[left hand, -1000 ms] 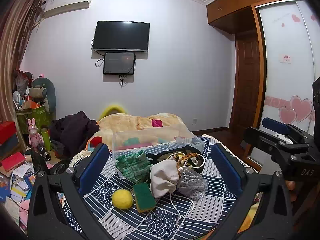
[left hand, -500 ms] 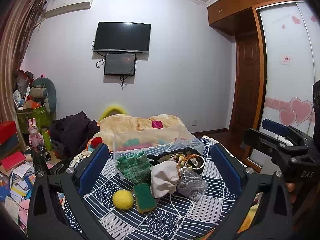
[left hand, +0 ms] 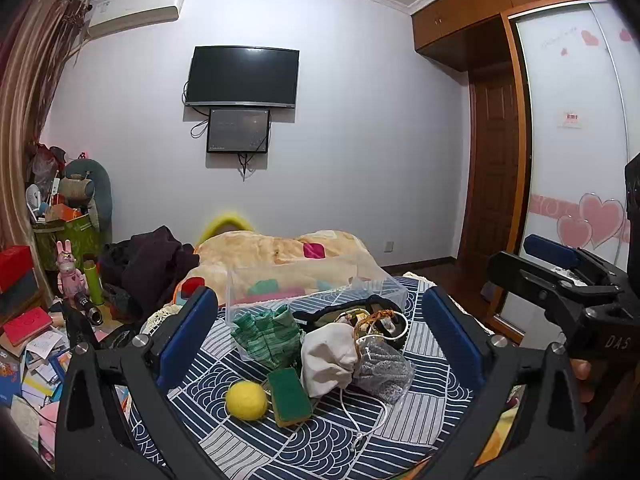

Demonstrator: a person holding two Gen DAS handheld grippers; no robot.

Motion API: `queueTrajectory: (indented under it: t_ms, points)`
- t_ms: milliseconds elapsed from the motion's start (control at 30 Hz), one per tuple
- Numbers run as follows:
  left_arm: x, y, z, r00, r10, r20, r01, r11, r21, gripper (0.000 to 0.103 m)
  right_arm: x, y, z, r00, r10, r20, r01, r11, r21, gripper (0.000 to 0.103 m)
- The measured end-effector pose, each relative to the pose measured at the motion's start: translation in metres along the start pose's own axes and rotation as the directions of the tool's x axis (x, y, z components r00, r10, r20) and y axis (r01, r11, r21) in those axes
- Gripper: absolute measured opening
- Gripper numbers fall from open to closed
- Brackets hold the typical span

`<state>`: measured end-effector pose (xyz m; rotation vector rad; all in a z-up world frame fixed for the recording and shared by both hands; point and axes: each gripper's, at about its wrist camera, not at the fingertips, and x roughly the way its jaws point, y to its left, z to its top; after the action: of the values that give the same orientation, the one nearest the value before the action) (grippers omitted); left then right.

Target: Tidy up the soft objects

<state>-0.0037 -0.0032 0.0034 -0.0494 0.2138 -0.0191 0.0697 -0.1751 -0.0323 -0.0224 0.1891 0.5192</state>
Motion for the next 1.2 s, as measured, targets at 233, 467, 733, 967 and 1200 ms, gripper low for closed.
queueTrajectory:
  t_ms: [233,467,733,967,1200]
  points:
    - [-0.0007,0.0004,0.0004,1.000,0.001,0.001,-0.001,1.000,0.001,0.103,0.0013,-0.0004,-0.0002,1.000,0.003,-0.002,-0.003,1.000,0.006,0.103]
    - [-0.0010,0.0009,0.0002,1.000,0.001,0.002,-0.001,1.000,0.000,0.103,0.0009,-0.0003,-0.0005,1.000,0.005,-0.002,-0.005,1.000,0.006,0.103]
    - [-0.0005,0.0007,0.0013,1.000,0.000,0.002,0.000,1.000,-0.002,0.103,0.0006,-0.0001,0.0001,1.000,0.008,-0.003,-0.008,1.000,0.007,0.103]
    - [-0.0005,0.0011,0.0014,1.000,-0.001,0.003,0.001,1.000,-0.003,0.103,0.0003,0.0000,0.0003,1.000,0.009,-0.003,-0.009,1.000,0.006,0.103]
    - [0.0015,0.0022,-0.0011,1.000,-0.004,-0.006,0.004,1.000,-0.006,0.103,0.0009,0.0000,-0.0001,1.000,0.007,-0.005,-0.007,1.000,0.003,0.103]
